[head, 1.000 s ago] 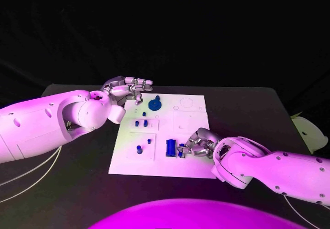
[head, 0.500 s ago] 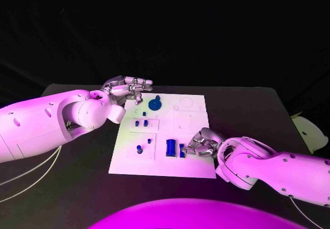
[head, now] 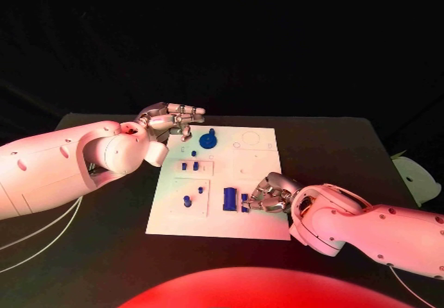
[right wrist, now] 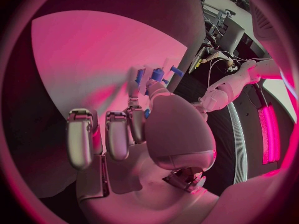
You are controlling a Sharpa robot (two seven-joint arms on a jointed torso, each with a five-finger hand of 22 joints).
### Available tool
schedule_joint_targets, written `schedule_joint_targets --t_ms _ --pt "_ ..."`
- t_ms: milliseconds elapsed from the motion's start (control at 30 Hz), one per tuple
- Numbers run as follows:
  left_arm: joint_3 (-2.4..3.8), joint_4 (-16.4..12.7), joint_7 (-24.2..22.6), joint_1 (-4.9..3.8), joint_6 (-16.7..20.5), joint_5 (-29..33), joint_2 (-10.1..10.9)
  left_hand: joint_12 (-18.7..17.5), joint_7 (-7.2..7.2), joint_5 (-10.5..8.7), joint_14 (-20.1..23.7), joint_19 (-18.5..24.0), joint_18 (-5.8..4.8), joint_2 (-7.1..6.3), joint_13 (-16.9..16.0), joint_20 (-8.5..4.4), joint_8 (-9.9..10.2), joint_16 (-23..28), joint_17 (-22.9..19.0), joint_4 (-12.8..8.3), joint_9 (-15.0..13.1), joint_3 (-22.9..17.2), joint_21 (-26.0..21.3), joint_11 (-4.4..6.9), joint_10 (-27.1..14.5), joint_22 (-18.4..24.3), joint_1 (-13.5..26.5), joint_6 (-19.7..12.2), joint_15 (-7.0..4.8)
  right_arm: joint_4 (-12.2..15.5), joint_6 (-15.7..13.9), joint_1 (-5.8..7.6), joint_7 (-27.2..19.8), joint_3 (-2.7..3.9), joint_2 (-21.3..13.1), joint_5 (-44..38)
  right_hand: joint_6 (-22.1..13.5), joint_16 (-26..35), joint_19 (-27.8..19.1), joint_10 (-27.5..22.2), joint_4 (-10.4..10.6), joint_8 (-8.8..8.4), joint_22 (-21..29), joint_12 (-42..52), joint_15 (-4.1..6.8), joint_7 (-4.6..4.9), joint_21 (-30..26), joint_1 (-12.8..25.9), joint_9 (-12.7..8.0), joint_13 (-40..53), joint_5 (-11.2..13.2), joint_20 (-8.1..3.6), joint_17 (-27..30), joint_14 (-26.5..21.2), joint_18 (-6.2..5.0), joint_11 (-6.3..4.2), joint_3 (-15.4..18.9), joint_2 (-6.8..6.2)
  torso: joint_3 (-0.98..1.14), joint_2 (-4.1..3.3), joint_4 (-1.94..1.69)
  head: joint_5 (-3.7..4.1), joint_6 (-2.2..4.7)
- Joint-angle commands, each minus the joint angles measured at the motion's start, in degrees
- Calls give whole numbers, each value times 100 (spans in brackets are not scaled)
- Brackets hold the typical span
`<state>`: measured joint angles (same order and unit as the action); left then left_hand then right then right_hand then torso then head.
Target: Assemble the parts on the task board
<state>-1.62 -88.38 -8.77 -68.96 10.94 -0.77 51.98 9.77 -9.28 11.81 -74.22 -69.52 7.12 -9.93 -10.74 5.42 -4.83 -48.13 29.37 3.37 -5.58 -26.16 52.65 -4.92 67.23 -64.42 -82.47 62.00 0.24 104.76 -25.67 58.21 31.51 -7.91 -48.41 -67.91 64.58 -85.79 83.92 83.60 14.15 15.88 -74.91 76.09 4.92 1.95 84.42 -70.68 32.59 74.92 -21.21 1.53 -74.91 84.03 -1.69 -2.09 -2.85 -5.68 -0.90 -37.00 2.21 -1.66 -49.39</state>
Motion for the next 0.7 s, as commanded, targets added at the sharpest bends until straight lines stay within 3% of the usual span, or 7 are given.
schedule_joint_targets --t_ms 33,167,300,433,533,600,700 --pt "4 -13 -43 -2 -97 1 -11 32 -13 -3 34 17 117 40 7 3 -2 17 -9 -15 10 37 -35 -17 -45 14 -42 -24 8 -23 -19 -6 -204 -1 -22 -113 -25 -19 366 8 -13 20 -1344 -24 38 5 -25 -71 4 459 17 -29 -797 447 44 8 34 9 -6 5 -1 -1 28" --pt "4 0 -77 -1 -75 1 -15 34 -13 -3 37 39 125 39 7 4 -3 18 -9 -13 11 41 -75 -17 -46 41 -38 -24 9 21 -190 8 -727 1 -127 93 -153 49 292 -87 -18 -61 -1295 -197 10 63 -199 -121 -32 341 -17 -15 -686 420 9 51 86 20 -3 17 6 -17 66" --pt "3 57 -167 4 -5 3 -40 43 -10 -6 73 123 150 35 8 11 -4 33 -17 3 15 69 -215 -19 -51 132 -10 -27 17 27 -400 127 -1861 4 -279 700 -412 304 31 -343 -74 -255 -1121 -639 -68 188 -806 -316 -126 35 -74 42 -298 318 -112 152 103 98 -8 49 21 -28 161" --pt "2 140 -258 34 117 30 -79 57 -7 -6 283 458 230 20 18 42 -6 102 -53 52 27 138 -697 -21 -79 432 52 -38 43 -105 -456 263 -2764 5 -347 1493 -659 1265 -671 -1173 -190 -521 -630 -2090 -192 354 -2397 -651 -272 -997 82 152 957 -78 -402 296 52 194 -15 117 46 -36 240" --pt "0 278 -385 85 297 112 -159 63 -17 -4 718 1011 323 7 42 97 -1 338 -186 123 45 200 -1409 -55 -115 854 110 -67 97 -434 -356 445 -3630 9 -347 2573 -797 3180 -1759 -2116 -291 -736 357 -3888 -293 466 -4986 -961 -407 -2392 352 266 2987 -748 -801 401 -48 252 -31 223 79 -50 351" --pt "-2 366 -457 109 370 170 -212 23 -36 -2 1097 1314 308 -3 93 159 3 699 -388 184 57 220 -1693 -92 -190 996 140 -92 169 -655 -279 535 -3959 12 -309 3091 -915 4297 -2120 -2246 -322 -893 839 -4351 -406 543 -5826 -1123 -553 -2867 476 367 3864 -1094 -864 523 -133 232 -40 286 96 -54 409" --pt "-5 528 -599 145 458 278 -308 -64 -43 -7 1565 1885 245 -11 203 322 28 1558 -844 303 85 221 -2320 -167 -257 1351 177 -169 324 -1077 -118 663 -4416 17 -192 3832 -927 5127 -2430 -2496 -329 -1010 1249 -5061 -546 672 -6349 -1313 -723 -3567 663 495 4211 -1494 -841 647 -310 232 -57 375 133 -47 537"
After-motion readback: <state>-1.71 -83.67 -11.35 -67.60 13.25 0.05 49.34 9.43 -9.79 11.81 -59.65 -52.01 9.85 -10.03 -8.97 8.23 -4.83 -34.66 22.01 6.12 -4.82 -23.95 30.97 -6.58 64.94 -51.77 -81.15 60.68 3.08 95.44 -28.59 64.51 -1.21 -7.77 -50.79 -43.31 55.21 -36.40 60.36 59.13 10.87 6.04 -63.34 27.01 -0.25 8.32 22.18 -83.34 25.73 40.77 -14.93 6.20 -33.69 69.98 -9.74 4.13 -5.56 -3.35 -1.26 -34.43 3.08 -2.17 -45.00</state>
